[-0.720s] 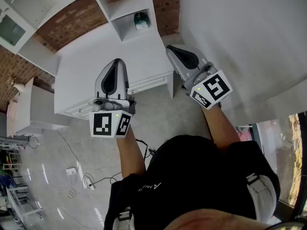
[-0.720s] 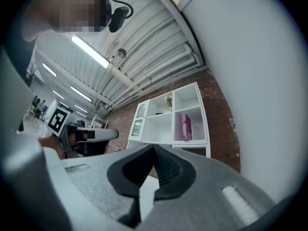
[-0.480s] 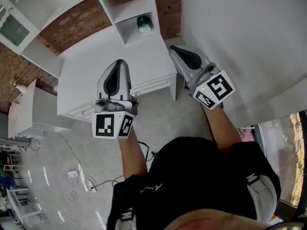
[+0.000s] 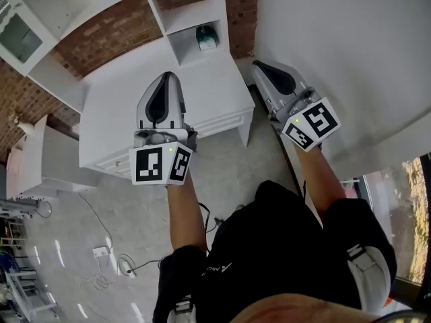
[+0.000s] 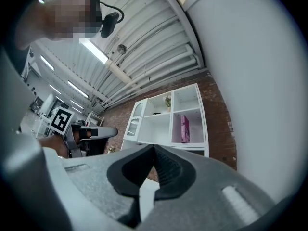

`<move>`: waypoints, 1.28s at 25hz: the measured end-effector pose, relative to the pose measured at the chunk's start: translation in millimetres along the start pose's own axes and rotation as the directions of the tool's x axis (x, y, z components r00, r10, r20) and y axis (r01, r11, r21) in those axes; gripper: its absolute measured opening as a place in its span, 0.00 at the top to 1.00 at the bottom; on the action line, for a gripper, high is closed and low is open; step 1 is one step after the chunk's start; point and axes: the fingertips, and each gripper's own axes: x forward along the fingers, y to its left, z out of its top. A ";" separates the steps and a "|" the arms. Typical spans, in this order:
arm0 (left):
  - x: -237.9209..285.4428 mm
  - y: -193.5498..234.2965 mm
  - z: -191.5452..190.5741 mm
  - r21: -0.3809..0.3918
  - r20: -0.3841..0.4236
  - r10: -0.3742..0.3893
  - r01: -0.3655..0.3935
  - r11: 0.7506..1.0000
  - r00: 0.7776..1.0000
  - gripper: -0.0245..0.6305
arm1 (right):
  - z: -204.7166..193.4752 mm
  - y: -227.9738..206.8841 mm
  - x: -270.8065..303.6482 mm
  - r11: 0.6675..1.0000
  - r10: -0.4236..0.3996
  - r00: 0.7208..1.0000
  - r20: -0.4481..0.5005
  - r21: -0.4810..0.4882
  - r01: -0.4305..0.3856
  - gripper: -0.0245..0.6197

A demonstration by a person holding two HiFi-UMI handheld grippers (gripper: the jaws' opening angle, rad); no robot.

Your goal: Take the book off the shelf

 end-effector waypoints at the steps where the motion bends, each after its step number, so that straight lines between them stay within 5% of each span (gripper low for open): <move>1: 4.5 6.9 0.1 -0.010 0.000 0.004 -0.004 1.000 1.000 0.96 | 0.5 -4.6 3.6 1.000 -0.011 1.000 -0.002 -0.006 0.011 0.96; 11: 86.0 59.6 -22.0 0.022 0.007 0.062 -0.063 0.998 0.998 0.96 | -13.6 -79.2 60.3 0.998 -0.049 0.997 0.052 -0.028 0.051 0.96; 21: 247.1 116.6 -48.0 0.071 0.009 0.149 -0.150 0.986 0.989 0.96 | -33.5 -190.3 148.7 0.996 -0.010 0.995 0.100 -0.086 0.018 0.96; 32: 404.2 183.2 -63.9 0.138 -0.003 0.270 -0.267 0.954 0.963 0.74 | -53.1 -290.4 216.3 0.987 0.070 0.989 0.133 -0.156 -0.048 0.96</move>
